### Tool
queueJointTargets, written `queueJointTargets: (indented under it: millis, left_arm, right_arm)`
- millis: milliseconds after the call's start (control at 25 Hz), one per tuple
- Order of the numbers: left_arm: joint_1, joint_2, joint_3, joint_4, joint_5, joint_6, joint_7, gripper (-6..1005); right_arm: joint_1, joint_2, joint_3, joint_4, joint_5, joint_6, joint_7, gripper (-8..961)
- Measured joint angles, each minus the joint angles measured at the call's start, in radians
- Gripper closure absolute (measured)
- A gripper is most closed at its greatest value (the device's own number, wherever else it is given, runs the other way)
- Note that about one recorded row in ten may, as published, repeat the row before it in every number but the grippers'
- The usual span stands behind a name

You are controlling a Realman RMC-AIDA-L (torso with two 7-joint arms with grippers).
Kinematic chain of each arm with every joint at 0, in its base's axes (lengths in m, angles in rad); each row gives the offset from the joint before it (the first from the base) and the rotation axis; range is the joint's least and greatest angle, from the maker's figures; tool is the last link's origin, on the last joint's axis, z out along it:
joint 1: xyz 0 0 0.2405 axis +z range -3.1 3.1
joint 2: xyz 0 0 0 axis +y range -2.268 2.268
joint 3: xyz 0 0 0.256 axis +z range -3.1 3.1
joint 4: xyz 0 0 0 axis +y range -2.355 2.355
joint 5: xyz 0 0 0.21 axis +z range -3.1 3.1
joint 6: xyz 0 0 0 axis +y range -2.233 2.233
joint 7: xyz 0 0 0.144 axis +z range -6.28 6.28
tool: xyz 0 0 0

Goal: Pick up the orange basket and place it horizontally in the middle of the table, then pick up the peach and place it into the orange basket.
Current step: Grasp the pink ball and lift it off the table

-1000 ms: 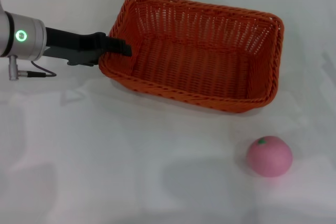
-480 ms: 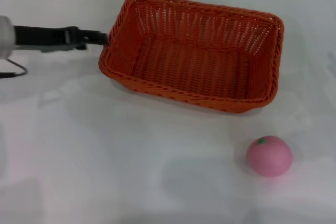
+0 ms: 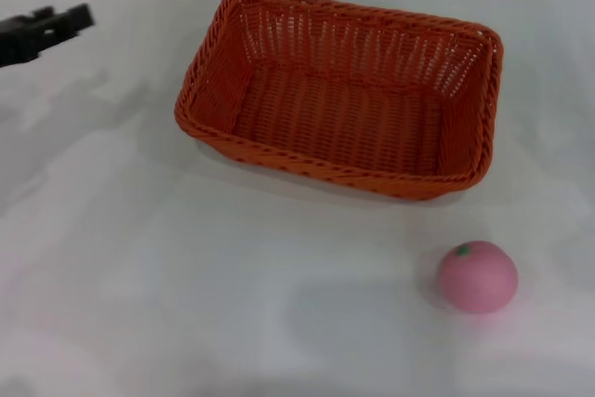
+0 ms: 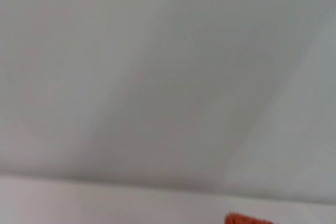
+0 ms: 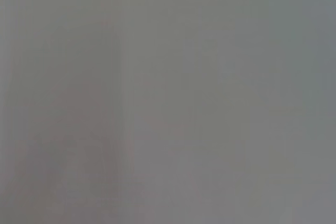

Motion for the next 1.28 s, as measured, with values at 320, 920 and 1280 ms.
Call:
queueJointTargets:
  millis: [320, 920, 1280]
  left_arm:
    - [0.136, -0.004, 0.002, 0.057, -0.269, -0.011, 0.374, 302]
    - [0.187, -0.003, 0.000, 0.223, -0.443, -0.090, 0.742, 303]
    - [0.206, -0.004, 0.000, 0.271, -0.475, -0.119, 0.801, 303]
  right_arm:
    - [-0.018, -0.069, -0.132, -0.244, -0.272, 0.181, 0.233, 165]
    - [0.080, -0.069, -0.640, -0.297, -0.340, 0.179, 0.448, 169]
    - [0.145, -0.013, -0.645, -0.289, -0.477, 0.171, 0.463, 172]
